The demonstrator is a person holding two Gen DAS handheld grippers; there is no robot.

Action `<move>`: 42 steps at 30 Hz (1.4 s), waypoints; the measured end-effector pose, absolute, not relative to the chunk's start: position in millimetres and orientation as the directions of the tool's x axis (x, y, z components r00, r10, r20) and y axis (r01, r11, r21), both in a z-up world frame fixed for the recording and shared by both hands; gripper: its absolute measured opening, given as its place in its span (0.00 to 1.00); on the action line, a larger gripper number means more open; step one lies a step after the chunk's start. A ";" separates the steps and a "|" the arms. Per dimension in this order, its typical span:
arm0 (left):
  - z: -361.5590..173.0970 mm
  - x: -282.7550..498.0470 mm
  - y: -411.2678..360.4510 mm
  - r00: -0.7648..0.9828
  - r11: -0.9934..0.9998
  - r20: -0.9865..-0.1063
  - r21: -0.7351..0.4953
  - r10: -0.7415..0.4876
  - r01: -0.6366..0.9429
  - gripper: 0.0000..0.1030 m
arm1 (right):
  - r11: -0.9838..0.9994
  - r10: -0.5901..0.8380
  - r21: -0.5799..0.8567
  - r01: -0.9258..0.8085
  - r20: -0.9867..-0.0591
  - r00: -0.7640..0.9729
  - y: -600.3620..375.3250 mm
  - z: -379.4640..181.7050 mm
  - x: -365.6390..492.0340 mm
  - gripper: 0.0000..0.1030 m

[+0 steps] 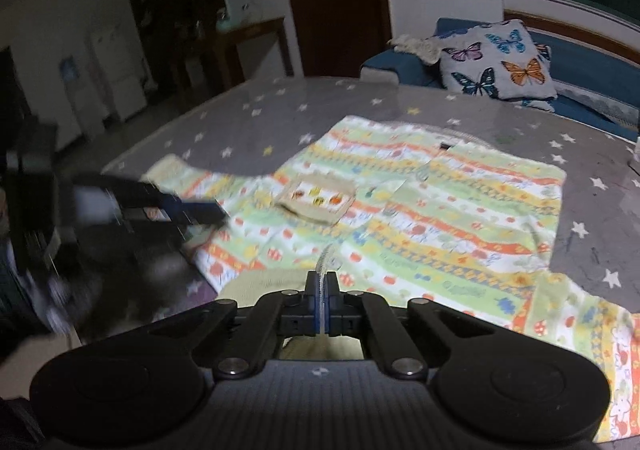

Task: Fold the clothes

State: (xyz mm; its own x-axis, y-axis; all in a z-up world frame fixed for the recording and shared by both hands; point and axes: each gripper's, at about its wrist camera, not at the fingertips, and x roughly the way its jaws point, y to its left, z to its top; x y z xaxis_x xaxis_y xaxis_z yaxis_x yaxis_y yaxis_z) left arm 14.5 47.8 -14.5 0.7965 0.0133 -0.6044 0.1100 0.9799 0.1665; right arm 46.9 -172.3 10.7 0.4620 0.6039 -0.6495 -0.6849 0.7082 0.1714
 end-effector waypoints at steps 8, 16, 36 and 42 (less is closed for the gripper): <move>-30.0 11.7 1.9 0.787 0.950 -0.611 0.182 -0.092 0.253 0.11 | 0.710 0.624 0.192 -0.678 -0.618 0.478 -177.8 20.5 46.4 0.01; -36.0 2.9 -11.8 0.800 0.922 -0.592 0.249 -0.097 0.296 0.10 | 0.656 0.634 0.181 -0.733 -0.660 0.404 -158.0 6.6 39.7 0.02; -24.4 -23.5 31.2 0.788 0.966 -0.602 0.099 -0.133 0.238 0.26 | 0.671 0.529 0.046 -0.740 -0.729 0.434 -138.0 -30.2 55.9 0.11; -14.5 -22.9 82.2 0.805 0.997 -0.592 0.080 0.038 0.012 0.35 | 0.647 0.553 0.031 -0.762 -0.707 0.441 -133.4 -23.9 47.5 0.27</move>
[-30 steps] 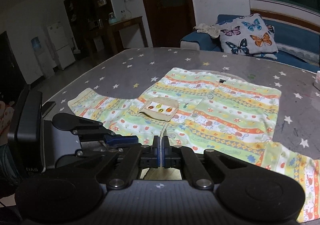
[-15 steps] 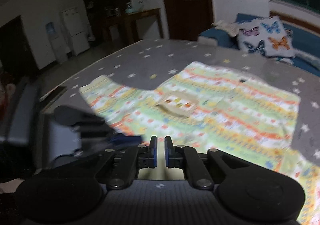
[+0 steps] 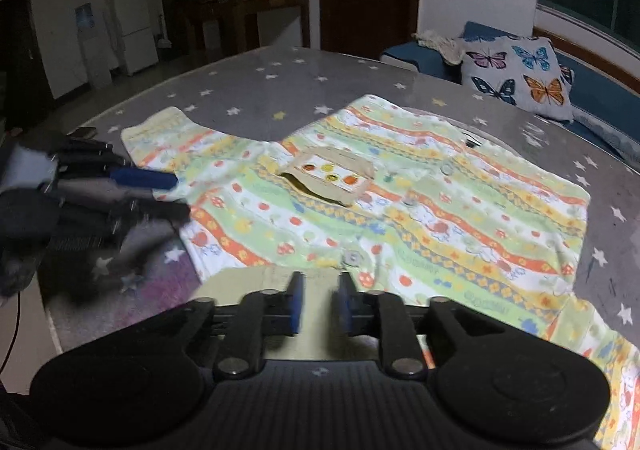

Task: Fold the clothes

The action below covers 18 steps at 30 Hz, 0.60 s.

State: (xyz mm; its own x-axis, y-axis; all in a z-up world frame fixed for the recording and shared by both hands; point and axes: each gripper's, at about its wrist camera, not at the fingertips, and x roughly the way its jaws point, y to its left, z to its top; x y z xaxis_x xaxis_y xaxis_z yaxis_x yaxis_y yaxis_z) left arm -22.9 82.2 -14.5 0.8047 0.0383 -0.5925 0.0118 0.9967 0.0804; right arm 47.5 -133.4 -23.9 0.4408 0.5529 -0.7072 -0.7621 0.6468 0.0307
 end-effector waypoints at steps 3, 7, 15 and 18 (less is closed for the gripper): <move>-13.7 -20.4 117.8 0.784 0.985 -0.597 0.069 0.169 -0.160 0.38 | 0.629 0.551 0.030 -0.777 -0.722 0.418 -127.6 -31.1 43.9 0.30; -17.9 -18.3 166.8 0.719 0.920 -0.600 0.077 0.350 -0.384 0.43 | 0.618 0.554 0.031 -0.786 -0.726 0.407 -125.3 -34.5 40.8 0.36; -30.8 -12.3 240.9 0.582 0.779 -0.639 0.045 0.503 -0.625 0.43 | 0.622 0.556 0.042 -0.782 -0.727 0.403 -125.7 -35.6 42.0 0.38; -30.0 -9.8 249.3 0.588 0.783 -0.644 0.027 0.489 -0.622 0.43 | 0.624 0.556 0.045 -0.780 -0.727 0.403 -125.2 -36.3 42.6 0.39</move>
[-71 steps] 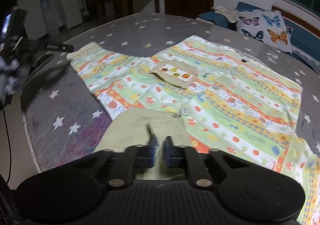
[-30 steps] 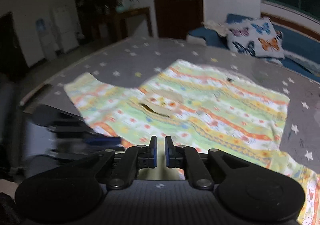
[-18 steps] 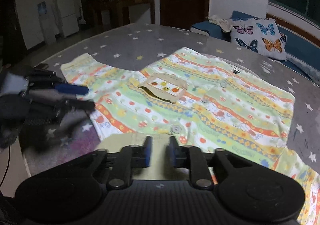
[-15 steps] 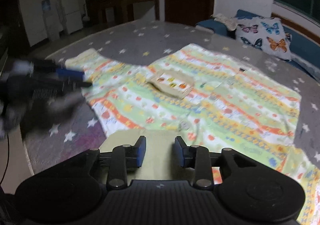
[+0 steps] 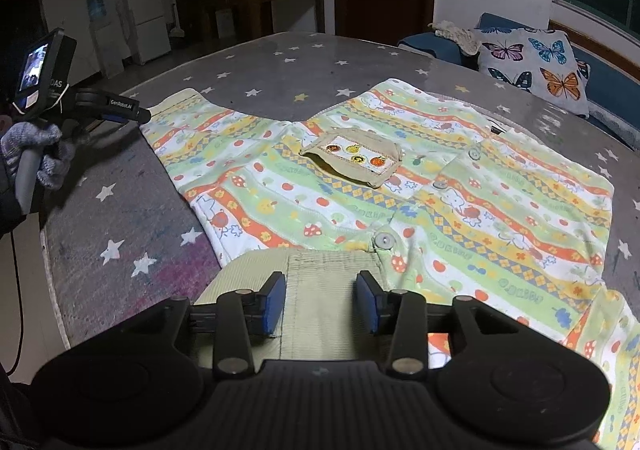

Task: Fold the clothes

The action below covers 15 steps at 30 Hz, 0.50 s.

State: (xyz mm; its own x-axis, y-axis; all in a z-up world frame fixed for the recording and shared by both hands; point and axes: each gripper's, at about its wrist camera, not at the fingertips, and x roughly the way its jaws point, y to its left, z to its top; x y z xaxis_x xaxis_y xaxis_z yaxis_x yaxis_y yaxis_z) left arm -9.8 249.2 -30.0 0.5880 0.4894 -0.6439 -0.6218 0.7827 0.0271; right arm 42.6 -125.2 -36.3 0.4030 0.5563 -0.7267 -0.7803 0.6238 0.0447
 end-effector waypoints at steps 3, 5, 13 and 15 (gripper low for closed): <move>-30.5 -4.5 253.7 0.610 0.796 -0.648 -0.009 0.456 -0.605 0.23 | 0.624 0.555 0.042 -0.780 -0.726 0.405 -124.5 -36.2 42.1 0.39; -28.6 -4.3 254.5 0.627 0.804 -0.646 -0.034 0.435 -0.593 0.12 | 0.626 0.555 0.044 -0.778 -0.726 0.406 -124.8 -35.9 41.8 0.39; 12.2 -7.8 227.4 0.740 0.849 -0.548 -0.096 0.390 -0.519 0.04 | 0.646 0.566 0.059 -0.761 -0.707 0.425 -132.7 -29.2 42.2 0.39; 28.7 -8.2 212.5 0.785 0.875 -0.509 -0.117 0.354 -0.471 0.04 | 0.654 0.568 0.064 -0.753 -0.699 0.434 -136.5 -27.0 42.7 0.39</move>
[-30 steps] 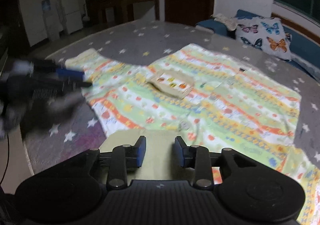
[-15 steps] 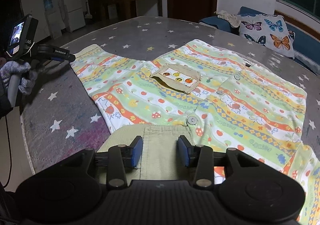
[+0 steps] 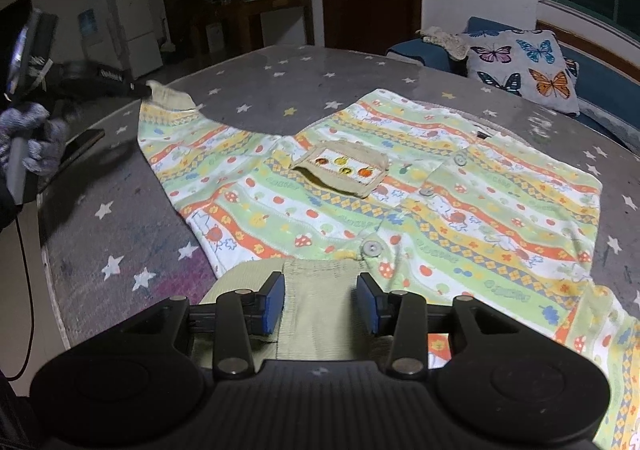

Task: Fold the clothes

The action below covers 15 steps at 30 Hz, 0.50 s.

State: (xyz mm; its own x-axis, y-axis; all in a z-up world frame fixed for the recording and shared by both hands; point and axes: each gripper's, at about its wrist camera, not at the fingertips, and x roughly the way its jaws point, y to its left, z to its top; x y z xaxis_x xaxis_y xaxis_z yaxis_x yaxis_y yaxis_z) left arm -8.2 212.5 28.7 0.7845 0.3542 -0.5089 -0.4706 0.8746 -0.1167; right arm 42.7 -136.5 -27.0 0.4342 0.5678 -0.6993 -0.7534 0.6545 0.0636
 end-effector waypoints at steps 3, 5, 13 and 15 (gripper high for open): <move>52.6 -8.3 186.6 0.848 0.912 -0.448 -0.146 0.284 -0.383 0.04 | 0.666 0.570 0.066 -0.743 -0.687 0.450 -143.9 -23.3 41.9 0.39; 66.7 -7.3 167.0 0.883 0.935 -0.411 -0.162 0.227 -0.316 0.04 | 0.674 0.571 0.068 -0.736 -0.680 0.460 -149.2 -21.4 41.7 0.39; 104.8 3.6 83.3 0.951 0.982 -0.310 -0.185 -0.016 -0.044 0.04 | 0.730 0.561 0.093 -0.677 -0.647 0.516 -182.8 -17.4 42.9 0.39; 108.3 6.6 61.8 0.951 0.983 -0.298 -0.183 -0.078 0.023 0.04 | 0.744 0.556 0.100 -0.661 -0.642 0.528 -191.2 -17.6 43.7 0.39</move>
State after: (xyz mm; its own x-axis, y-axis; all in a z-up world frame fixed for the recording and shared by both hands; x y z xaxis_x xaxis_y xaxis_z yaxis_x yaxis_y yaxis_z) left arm 6.6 61.8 108.3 0.9514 -0.0775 -0.2979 0.0227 0.9828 -0.1835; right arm 43.7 -191.2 -17.6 0.5279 0.5556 -0.6424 -0.6608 0.7438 0.1003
